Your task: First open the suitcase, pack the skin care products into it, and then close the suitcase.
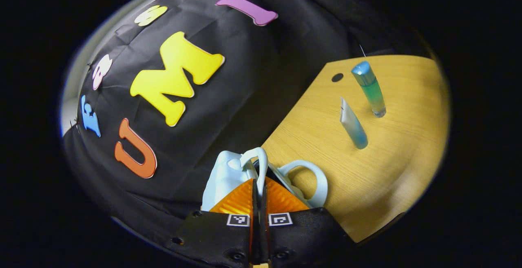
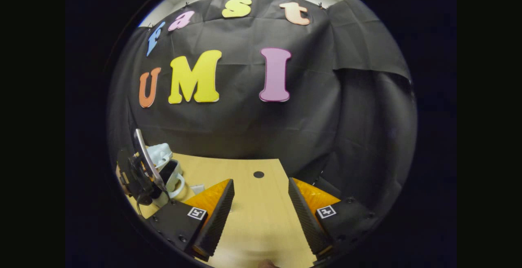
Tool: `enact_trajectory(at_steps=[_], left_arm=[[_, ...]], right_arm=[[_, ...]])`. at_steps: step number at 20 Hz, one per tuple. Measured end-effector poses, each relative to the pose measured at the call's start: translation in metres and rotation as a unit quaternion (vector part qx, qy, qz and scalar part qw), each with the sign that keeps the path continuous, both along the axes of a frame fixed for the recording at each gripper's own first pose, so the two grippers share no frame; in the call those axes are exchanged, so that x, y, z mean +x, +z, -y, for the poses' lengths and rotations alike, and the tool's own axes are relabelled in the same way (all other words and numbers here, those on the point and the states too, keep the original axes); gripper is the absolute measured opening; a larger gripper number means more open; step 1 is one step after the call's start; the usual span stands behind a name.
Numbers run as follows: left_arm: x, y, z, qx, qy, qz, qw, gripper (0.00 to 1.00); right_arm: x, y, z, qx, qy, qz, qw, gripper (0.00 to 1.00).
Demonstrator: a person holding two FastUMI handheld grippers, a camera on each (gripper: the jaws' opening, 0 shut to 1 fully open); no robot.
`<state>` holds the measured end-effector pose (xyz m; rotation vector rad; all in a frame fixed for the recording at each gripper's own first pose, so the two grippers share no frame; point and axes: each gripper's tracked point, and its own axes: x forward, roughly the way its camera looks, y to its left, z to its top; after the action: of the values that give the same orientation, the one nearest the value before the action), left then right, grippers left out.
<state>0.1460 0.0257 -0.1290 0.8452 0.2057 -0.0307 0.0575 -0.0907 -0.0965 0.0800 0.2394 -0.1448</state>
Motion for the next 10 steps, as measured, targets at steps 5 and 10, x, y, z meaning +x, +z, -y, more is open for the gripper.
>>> enact_trajectory(at_steps=[5, 10], left_arm=[[-0.023, 0.074, -0.058, -0.094, -0.006, 0.044, 0.995, 0.02], [-0.038, 0.115, -0.143, -0.162, 0.019, 0.078, 0.984, 0.02]], right_arm=[[0.000, 0.033, -0.067, -0.005, 0.005, 0.028, 1.000, 0.79], [-0.004, 0.052, -0.131, -0.017, 0.018, 0.044, 0.999, 0.80]])
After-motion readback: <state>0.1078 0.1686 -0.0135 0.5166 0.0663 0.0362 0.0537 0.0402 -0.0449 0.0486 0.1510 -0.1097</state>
